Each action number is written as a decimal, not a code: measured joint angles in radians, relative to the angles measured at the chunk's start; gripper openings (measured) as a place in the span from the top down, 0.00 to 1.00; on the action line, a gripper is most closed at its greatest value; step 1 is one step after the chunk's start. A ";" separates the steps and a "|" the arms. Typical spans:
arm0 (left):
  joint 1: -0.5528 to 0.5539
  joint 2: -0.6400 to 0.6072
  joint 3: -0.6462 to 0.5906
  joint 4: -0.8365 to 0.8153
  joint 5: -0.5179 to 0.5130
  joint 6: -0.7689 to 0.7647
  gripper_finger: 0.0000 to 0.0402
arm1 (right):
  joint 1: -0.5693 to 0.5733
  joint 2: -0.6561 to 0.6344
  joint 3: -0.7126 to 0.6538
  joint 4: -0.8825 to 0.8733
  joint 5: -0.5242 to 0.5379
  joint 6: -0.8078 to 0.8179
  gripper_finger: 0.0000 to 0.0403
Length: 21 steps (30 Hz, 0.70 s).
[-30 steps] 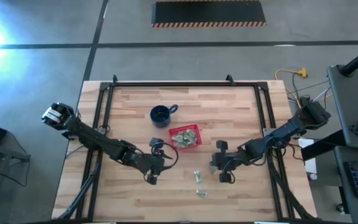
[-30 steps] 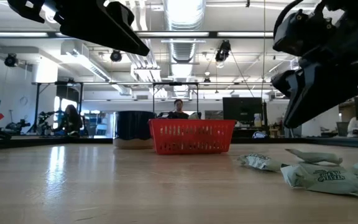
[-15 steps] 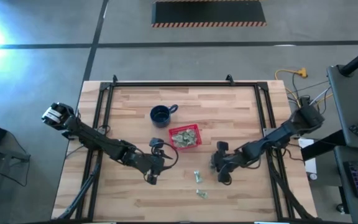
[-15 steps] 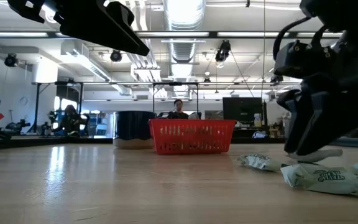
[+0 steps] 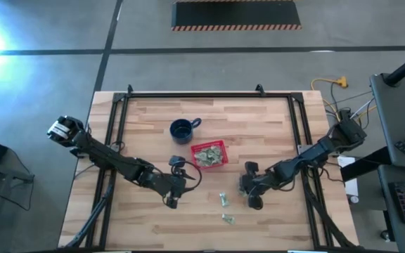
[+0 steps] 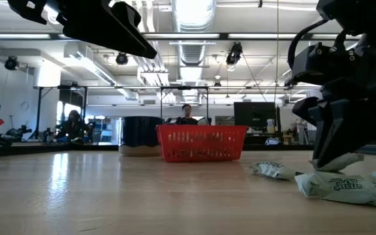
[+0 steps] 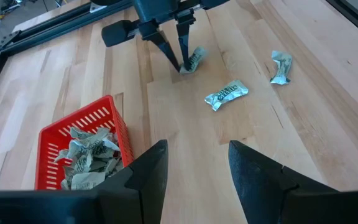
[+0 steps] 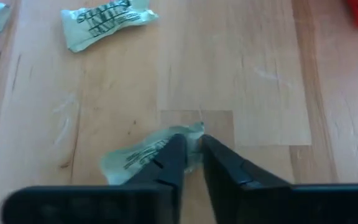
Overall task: Pick and place Stevia / Truvia into bins
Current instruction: Put the white stevia packet into the red basket
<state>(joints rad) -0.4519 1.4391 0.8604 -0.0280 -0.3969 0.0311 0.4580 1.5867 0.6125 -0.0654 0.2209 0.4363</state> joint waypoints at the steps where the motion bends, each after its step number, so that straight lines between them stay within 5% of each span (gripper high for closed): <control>1: 0.000 0.000 0.000 0.000 0.000 0.000 0.62 | 0.000 0.000 0.000 0.000 -0.006 -0.008 0.92; 10: 0.000 0.000 0.000 0.000 0.000 0.000 0.62 | 0.000 -0.022 0.026 -0.009 0.058 -0.145 0.98; 21: 0.000 0.000 0.000 -0.001 0.000 0.000 0.62 | -0.071 -0.062 0.115 0.145 0.614 -0.498 0.98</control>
<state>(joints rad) -0.4521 1.4391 0.8604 -0.0288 -0.3972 0.0311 0.3871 1.5246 0.7277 0.0797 0.8346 -0.0620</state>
